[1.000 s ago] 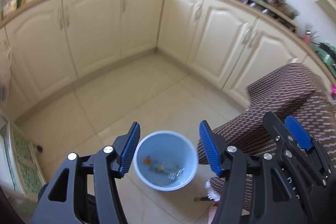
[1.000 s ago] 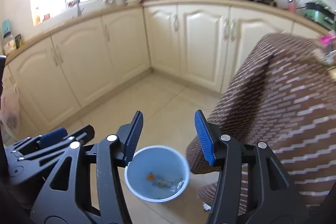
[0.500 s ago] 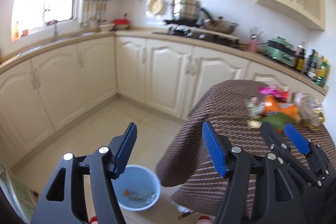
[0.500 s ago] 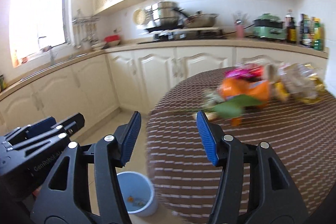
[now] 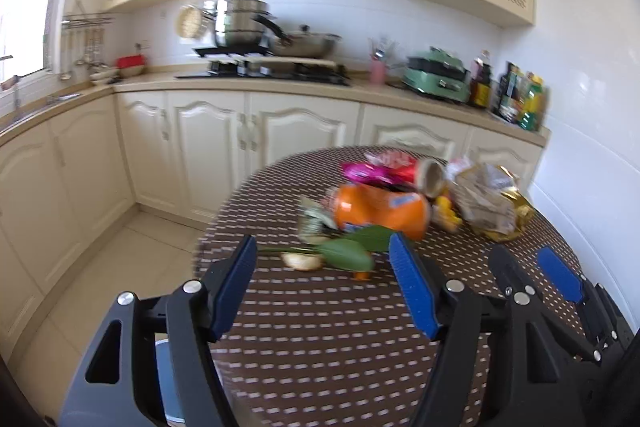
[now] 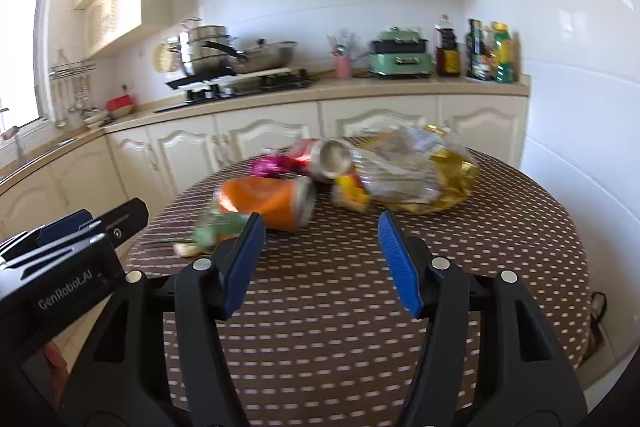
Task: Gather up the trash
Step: 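Move both open tools back over the table, then grasp the tangerine with the leafy stem using the right tool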
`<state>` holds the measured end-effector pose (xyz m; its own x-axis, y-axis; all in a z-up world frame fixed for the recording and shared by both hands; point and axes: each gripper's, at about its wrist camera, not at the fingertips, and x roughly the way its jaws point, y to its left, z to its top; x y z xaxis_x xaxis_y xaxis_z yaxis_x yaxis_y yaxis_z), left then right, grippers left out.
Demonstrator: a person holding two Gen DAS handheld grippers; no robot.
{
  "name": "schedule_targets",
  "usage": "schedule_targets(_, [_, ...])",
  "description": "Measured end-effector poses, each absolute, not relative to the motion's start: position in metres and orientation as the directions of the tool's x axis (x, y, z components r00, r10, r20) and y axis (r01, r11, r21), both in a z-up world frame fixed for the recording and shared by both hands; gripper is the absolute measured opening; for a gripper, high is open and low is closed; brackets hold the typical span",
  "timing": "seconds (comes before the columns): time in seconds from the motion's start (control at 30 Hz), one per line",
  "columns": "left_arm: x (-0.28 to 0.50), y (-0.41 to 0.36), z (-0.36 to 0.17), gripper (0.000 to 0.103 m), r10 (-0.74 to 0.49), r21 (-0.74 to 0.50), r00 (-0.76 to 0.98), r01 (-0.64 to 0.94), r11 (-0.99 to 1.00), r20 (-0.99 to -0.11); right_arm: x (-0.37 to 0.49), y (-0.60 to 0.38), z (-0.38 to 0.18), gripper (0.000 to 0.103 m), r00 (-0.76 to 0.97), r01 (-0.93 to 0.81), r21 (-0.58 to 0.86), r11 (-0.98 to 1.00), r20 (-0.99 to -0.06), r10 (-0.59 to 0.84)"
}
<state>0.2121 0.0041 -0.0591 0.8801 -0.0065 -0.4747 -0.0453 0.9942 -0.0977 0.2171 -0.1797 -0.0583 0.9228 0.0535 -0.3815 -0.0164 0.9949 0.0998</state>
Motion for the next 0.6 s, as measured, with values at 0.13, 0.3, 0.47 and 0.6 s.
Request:
schedule_targets(0.13, [0.237, -0.002, -0.074, 0.068, -0.046, -0.119, 0.84, -0.022, 0.993, -0.541, 0.23, -0.2, -0.065, 0.06, 0.899, 0.013, 0.118, 0.993, -0.437, 0.04])
schedule_targets(0.3, [0.254, 0.015, -0.094, 0.068, -0.021, -0.12, 0.806, -0.062, 0.991, -0.592, 0.247, -0.201, -0.069, 0.061, 0.865, 0.001, 0.114, 0.993, -0.499, 0.056])
schedule_targets(0.47, [0.275, 0.028, -0.111, 0.068, -0.048, -0.145, 0.756, -0.062, 0.987, -0.653, 0.268, -0.19, -0.074, 0.062, 0.815, -0.035, 0.104, 0.994, -0.573, 0.089])
schedule_targets(0.6, [0.284, 0.029, -0.117, 0.068, -0.079, -0.162, 0.745, -0.04, 0.986, -0.663, 0.277, -0.186, -0.08, 0.062, 0.776, -0.067, 0.103, 0.992, -0.619, 0.117])
